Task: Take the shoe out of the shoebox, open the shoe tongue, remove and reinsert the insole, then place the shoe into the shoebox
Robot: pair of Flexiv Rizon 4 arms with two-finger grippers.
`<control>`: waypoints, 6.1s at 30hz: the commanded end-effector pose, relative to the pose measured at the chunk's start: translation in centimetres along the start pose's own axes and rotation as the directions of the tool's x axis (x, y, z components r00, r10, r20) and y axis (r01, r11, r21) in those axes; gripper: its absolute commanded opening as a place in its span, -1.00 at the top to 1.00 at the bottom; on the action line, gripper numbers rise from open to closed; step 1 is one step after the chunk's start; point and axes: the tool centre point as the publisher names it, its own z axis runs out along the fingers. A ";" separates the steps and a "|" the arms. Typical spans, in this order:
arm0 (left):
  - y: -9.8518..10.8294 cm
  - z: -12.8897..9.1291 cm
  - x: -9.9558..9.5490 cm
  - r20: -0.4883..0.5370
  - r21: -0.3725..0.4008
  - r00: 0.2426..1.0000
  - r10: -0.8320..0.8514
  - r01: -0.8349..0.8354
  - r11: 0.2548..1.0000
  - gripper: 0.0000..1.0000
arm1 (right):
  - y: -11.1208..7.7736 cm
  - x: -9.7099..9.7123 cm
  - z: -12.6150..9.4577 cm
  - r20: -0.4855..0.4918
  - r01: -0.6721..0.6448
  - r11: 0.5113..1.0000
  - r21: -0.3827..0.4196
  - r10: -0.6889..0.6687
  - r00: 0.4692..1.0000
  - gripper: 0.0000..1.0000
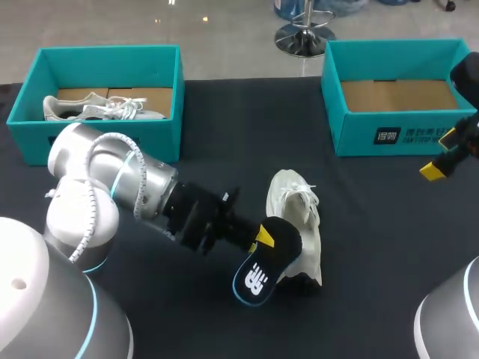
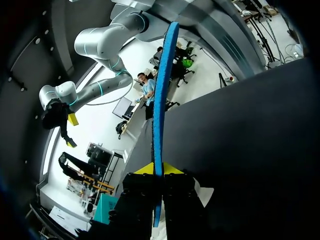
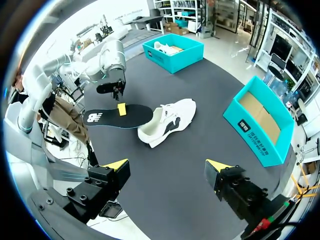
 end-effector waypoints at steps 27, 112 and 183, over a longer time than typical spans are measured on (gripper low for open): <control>-0.5 1.7 -1.8 0.011 0.017 1.000 0.001 -0.002 1.000 1.00 | 0.3 -0.2 0.0 -0.004 -0.001 1.000 0.006 0.001 1.000 -1.00; 8.1 2.7 -1.4 0.008 -0.099 1.000 -0.001 0.002 0.995 -0.11 | 0.3 -0.2 0.0 -0.004 -0.001 1.000 0.006 0.001 1.000 -1.00; 8.1 3.0 -1.0 -0.048 -0.055 0.999 0.024 -0.027 0.998 0.04 | 0.3 -0.2 0.0 -0.004 -0.001 1.000 0.006 0.001 1.000 -1.00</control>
